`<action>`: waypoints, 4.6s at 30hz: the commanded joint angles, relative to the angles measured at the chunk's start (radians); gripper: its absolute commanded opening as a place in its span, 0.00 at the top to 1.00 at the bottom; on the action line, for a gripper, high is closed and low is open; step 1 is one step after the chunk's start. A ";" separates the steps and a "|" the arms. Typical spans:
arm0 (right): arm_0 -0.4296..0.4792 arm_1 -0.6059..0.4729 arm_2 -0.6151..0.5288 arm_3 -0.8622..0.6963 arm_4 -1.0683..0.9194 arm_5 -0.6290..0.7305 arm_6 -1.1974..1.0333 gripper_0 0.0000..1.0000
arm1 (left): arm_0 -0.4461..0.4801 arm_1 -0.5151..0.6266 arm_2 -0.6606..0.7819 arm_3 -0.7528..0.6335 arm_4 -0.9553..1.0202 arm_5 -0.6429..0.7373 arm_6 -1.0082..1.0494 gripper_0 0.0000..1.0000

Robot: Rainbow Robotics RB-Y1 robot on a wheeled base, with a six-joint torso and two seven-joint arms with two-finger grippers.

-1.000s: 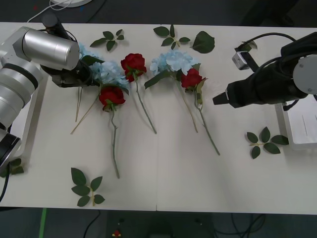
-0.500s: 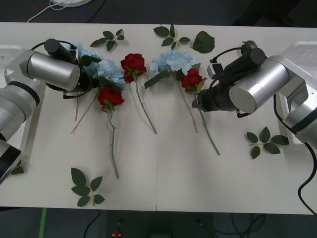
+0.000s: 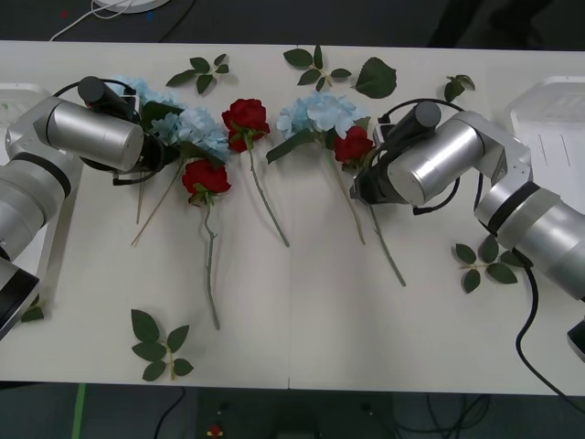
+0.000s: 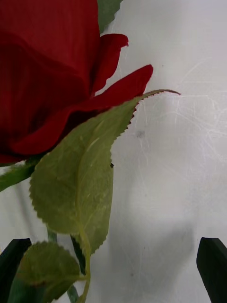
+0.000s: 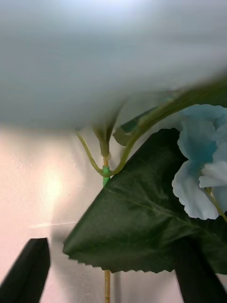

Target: Place the red flowers into the right box and the blue flowers into the left box. If a person shows an open palm, hand one flower to the person first, then continue sorting.

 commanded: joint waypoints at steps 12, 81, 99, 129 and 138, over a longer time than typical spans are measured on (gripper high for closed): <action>-0.065 0.059 0.021 0.062 0.041 -0.056 -0.012 1.00 | 0.004 0.011 -0.013 -0.002 -0.016 -0.015 -0.073 0.56; -0.052 -0.638 -0.189 0.266 -0.231 -0.130 0.593 0.88 | 0.118 0.016 -0.058 -0.001 0.019 0.143 -0.057 0.44; -0.054 -0.623 -0.189 0.226 -0.300 -0.124 0.590 0.00 | 0.152 -0.015 -0.058 -0.001 0.024 0.155 -0.029 1.00; -0.077 -0.023 -0.191 -0.175 -0.017 0.132 0.048 0.00 | 0.058 0.134 0.743 -0.700 -0.085 0.948 -0.060 1.00; -0.164 0.109 -0.163 -0.053 0.023 0.100 0.067 0.00 | 0.066 0.200 0.913 -0.998 -0.099 1.137 -0.127 1.00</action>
